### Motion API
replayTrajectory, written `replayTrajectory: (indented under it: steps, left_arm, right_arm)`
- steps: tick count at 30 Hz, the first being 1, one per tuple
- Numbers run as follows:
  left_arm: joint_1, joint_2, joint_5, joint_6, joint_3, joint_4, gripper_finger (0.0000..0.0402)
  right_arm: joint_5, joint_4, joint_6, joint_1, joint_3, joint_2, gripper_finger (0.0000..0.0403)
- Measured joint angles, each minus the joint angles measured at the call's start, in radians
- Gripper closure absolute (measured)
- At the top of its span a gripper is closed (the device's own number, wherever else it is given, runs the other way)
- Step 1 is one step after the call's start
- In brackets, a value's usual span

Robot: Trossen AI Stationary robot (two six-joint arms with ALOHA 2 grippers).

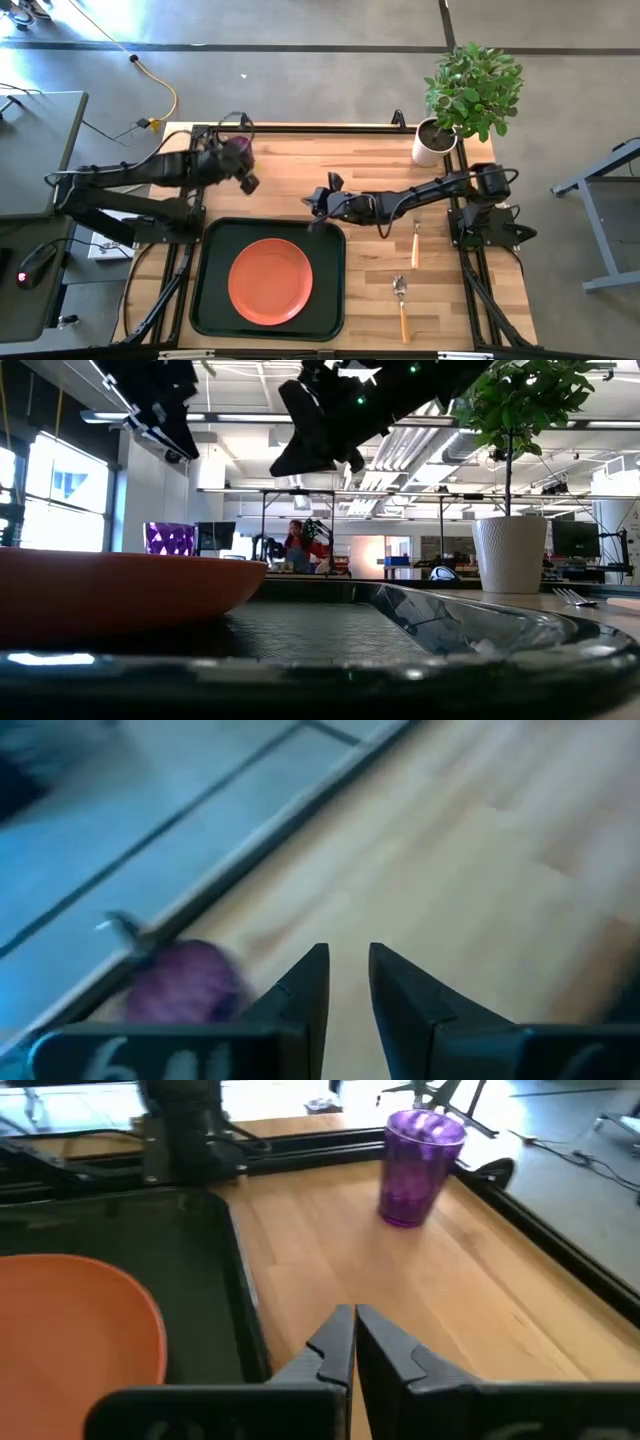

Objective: Pick and place plate/cup/fork/spoon on tray
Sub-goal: Put the violet glass on the black serving tray to the top left of the orange plate

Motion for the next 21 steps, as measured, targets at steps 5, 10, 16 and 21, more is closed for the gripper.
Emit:
replayTrajectory:
  steps: [5, 10, 16, 21]
  left_arm:
    - [0.179, 0.029, 0.005, 0.057, 0.000, 0.061, 0.0338]
    - [0.320, 0.073, 0.134, 0.105, 0.000, 0.154, 0.0338]
    - [0.450, 0.159, 0.161, 0.136, 0.012, 0.128, 0.0338]
    - [0.531, 0.255, 0.227, 0.136, 0.040, 0.098, 0.0338]
  right_arm:
    - [0.001, -0.005, -0.019, 0.007, -0.008, 0.000, 0.0400]
    - [0.008, -0.008, -0.025, 0.003, -0.014, 0.001, 0.0402]
    - [0.008, -0.023, -0.099, 0.004, -0.014, 0.001, 0.0402]
    - [0.013, -0.042, -0.084, -0.001, -0.014, 0.001, 0.0402]
